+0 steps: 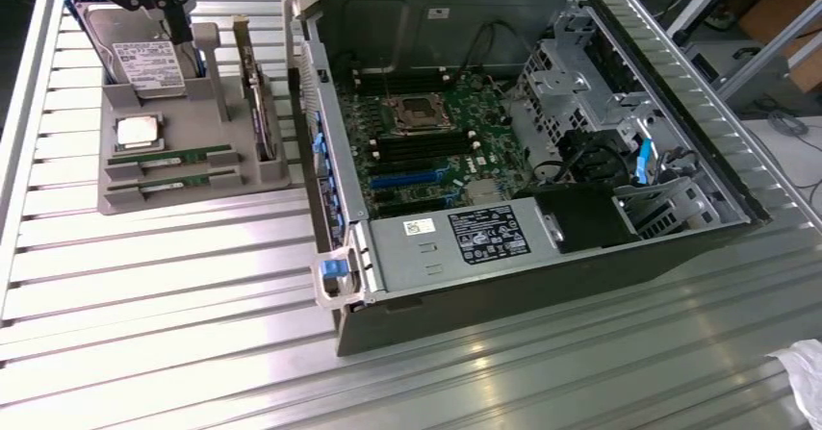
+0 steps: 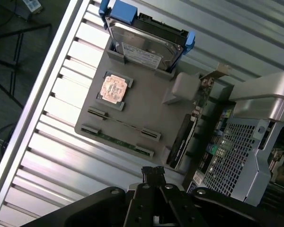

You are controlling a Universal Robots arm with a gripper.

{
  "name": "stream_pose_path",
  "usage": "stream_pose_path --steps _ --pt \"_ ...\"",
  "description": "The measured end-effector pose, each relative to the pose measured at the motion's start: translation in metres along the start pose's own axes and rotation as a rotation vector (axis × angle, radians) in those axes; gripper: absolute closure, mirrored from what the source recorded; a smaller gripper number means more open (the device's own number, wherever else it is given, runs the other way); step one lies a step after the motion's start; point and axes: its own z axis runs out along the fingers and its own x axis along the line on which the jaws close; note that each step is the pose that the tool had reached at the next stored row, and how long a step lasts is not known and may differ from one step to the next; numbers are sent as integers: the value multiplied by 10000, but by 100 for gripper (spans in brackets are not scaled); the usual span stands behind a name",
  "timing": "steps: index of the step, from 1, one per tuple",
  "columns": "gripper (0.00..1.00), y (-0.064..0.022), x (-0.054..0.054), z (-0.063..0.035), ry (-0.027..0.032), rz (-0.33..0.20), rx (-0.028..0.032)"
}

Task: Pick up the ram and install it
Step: 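Pick up the ram and move it above insertion slot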

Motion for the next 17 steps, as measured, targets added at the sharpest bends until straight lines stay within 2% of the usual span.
stream_pose_path --steps 10,17 --pt "89 0 0 0 28 -577 -5" --pt "89 0 0 0 63 -1320 -13"
